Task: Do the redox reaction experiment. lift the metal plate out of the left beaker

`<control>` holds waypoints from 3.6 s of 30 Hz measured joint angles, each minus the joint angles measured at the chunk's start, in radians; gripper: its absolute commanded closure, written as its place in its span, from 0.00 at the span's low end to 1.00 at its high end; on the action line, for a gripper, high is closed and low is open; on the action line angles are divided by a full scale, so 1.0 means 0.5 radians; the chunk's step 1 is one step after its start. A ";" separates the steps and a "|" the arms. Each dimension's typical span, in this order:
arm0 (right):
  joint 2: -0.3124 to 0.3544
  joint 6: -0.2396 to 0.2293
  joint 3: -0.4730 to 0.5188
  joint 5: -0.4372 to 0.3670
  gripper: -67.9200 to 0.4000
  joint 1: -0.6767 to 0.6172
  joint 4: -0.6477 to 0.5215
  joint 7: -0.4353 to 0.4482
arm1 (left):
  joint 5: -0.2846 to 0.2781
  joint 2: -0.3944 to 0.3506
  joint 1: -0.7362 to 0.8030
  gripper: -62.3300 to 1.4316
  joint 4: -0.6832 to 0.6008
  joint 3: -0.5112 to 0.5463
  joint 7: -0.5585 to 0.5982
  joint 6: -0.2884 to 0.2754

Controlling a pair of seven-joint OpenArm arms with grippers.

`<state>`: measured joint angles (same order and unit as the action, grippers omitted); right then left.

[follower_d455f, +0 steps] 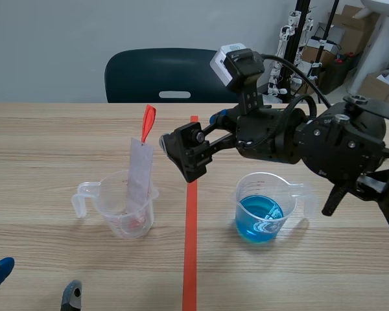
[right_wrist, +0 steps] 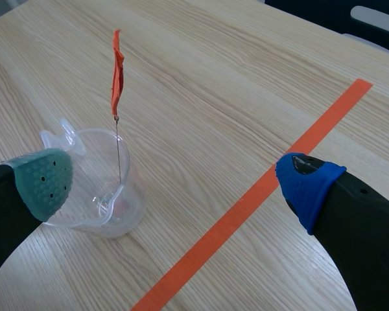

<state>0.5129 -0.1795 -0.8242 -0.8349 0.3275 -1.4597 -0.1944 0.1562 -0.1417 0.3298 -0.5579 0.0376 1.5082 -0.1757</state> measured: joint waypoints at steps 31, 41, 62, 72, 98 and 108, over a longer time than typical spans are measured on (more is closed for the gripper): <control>-0.350 -0.038 -0.376 -0.001 0.00 0.369 0.439 -0.027 | -0.001 0.000 0.000 0.01 0.000 0.000 0.000 0.000; -0.382 -0.037 -0.397 -0.007 0.26 0.369 0.439 -0.028 | -0.001 0.000 0.000 0.01 0.000 0.000 0.000 0.000; -0.382 -0.030 -0.397 -0.112 0.64 0.369 0.439 -0.109 | -0.001 0.000 0.000 0.01 0.000 0.000 0.000 0.000; -0.382 -0.030 -0.397 -0.112 0.97 0.369 0.439 -0.109 | -0.001 0.000 0.000 0.01 0.000 0.000 0.000 0.000; -0.411 -0.421 -0.396 0.230 0.98 0.380 0.438 -0.031 | -0.001 0.000 0.000 0.01 0.000 0.000 0.000 0.000; -0.411 -0.471 -0.396 0.355 0.98 0.380 0.438 0.022 | -0.001 0.000 0.000 0.01 0.000 0.000 0.000 0.000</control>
<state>0.3073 -0.4149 -1.0222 -0.6575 0.5175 -1.2407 -0.1833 0.1558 -0.1417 0.3298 -0.5579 0.0376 1.5082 -0.1757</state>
